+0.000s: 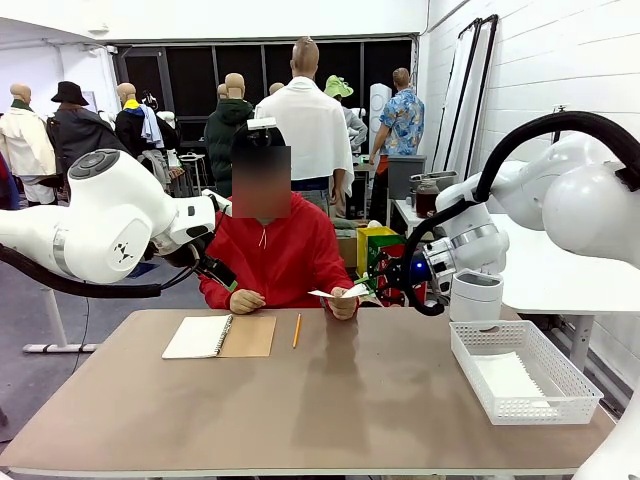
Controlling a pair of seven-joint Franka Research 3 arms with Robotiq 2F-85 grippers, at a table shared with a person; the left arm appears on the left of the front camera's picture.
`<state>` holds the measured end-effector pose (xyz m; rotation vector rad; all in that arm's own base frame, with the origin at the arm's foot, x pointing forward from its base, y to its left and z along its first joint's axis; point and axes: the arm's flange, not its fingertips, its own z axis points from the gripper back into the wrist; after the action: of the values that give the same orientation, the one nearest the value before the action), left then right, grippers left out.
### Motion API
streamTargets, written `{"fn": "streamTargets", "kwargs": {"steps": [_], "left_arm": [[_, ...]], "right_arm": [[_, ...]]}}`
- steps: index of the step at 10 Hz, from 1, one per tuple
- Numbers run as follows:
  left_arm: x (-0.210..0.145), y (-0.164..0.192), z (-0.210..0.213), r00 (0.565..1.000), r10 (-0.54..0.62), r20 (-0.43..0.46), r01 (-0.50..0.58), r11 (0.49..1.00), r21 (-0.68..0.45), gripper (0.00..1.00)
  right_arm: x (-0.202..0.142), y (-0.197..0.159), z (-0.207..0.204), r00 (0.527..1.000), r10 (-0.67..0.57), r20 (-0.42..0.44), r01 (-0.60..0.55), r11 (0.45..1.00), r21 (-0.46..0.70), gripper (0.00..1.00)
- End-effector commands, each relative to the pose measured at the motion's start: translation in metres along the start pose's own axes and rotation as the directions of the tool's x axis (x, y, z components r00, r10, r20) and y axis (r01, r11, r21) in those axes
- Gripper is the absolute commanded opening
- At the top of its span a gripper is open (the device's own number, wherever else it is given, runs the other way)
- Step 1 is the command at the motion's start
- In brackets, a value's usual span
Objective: Sort the paper based on its condition.
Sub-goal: If a person hands you a paper, place it in the Organizing basket , and if it's crumpled, put it in the Trash can.
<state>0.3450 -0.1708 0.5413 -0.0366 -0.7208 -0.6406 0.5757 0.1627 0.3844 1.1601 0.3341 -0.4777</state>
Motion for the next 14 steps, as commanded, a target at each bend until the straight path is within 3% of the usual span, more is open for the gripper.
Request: {"fn": "streamTargets", "kwargs": {"steps": [1,3,7,10,11,12,14], "left_arm": [[-0.002,0.001,-0.001,1.0,0.002,-0.001,-0.002,1.0,-0.004,1.0],[-0.002,0.001,-0.001,1.0,0.002,-0.001,-0.002,1.0,-0.004,1.0],[-0.002,0.001,-0.001,1.0,0.002,-0.001,-0.002,1.0,-0.004,1.0],[-0.002,0.001,-0.001,1.0,0.002,-0.001,-0.002,1.0,-0.004,1.0],[-0.002,0.001,-0.001,1.0,0.002,-0.001,-0.002,1.0,-0.004,1.0],[-0.002,0.001,-0.001,1.0,0.002,-0.001,-0.002,1.0,-0.004,1.0],[-0.002,0.001,-0.001,1.0,0.002,-0.001,-0.002,1.0,-0.004,1.0]], "right_arm": [[0.005,0.005,-0.004,1.0,-0.022,-0.011,0.022,1.0,0.017,0.0],[0.005,0.005,-0.004,1.0,-0.013,-0.012,0.013,1.0,0.014,0.0],[-0.004,0.013,0.009,0.995,0.022,-0.1,-0.023,1.0,-0.005,0.0],[-0.021,0.029,0.048,0.994,0.112,-0.012,-0.112,0.993,-0.032,0.0],[-0.034,0.03,0.064,0.981,0.189,0.046,-0.183,0.978,-0.1,0.0],[-0.049,0.026,0.076,0.949,0.29,0.124,-0.262,0.943,-0.204,0.0],[-0.081,0.012,0.097,0.861,0.473,0.186,-0.379,0.841,-0.386,0.0]]}}
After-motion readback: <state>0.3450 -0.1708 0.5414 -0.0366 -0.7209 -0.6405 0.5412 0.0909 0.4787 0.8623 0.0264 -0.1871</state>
